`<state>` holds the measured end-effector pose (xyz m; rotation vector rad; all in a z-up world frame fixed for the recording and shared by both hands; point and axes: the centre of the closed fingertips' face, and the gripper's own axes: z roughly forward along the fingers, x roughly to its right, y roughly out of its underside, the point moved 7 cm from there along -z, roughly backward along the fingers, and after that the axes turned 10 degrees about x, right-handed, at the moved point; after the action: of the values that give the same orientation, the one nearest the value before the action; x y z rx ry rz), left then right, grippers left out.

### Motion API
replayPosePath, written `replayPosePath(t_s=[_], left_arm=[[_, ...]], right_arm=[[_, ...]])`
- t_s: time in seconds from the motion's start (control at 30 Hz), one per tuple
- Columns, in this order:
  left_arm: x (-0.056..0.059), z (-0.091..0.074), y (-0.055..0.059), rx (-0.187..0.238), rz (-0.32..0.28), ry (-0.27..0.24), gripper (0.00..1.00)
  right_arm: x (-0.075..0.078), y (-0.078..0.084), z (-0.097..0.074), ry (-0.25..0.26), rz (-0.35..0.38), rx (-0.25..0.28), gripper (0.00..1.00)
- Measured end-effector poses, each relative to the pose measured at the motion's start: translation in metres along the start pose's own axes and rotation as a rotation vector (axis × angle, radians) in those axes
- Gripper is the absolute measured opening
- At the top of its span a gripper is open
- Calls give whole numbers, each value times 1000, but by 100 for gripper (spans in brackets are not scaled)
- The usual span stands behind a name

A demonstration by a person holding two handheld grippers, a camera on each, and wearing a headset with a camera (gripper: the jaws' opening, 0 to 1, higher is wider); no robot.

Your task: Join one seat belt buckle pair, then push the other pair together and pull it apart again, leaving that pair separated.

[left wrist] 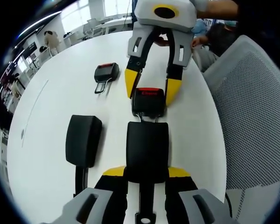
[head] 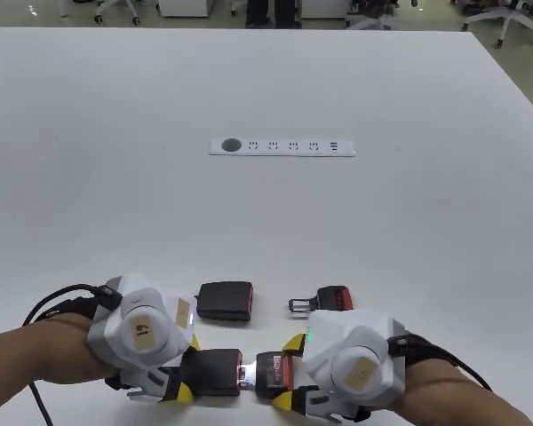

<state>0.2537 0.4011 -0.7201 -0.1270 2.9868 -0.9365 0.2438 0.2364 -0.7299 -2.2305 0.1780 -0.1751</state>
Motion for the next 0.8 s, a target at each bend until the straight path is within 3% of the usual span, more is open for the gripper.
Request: replayPosePath(t_s=[0.23, 0.3, 0.33, 0.37, 0.47, 0.8], left_arm=[[0, 1, -1, -8, 9, 4, 31], [0, 1, -3, -5, 16, 8, 31], [0, 1, -2, -29, 24, 12, 31], [0, 2, -3, -14, 28, 16, 31], [-1, 2, -2, -16, 18, 10, 31], [-1, 2, -2, -17, 10, 5, 31]], right_arm=[[3, -1, 0, 2, 5, -10, 29], [-2, -6, 7, -5, 34, 33, 29], [-1, -6, 10, 18, 26, 1, 29], [0, -4, 9, 4, 35, -22, 29], [7, -2, 10, 11, 36, -3, 30], [4, -4, 11, 17, 39, -1, 30]])
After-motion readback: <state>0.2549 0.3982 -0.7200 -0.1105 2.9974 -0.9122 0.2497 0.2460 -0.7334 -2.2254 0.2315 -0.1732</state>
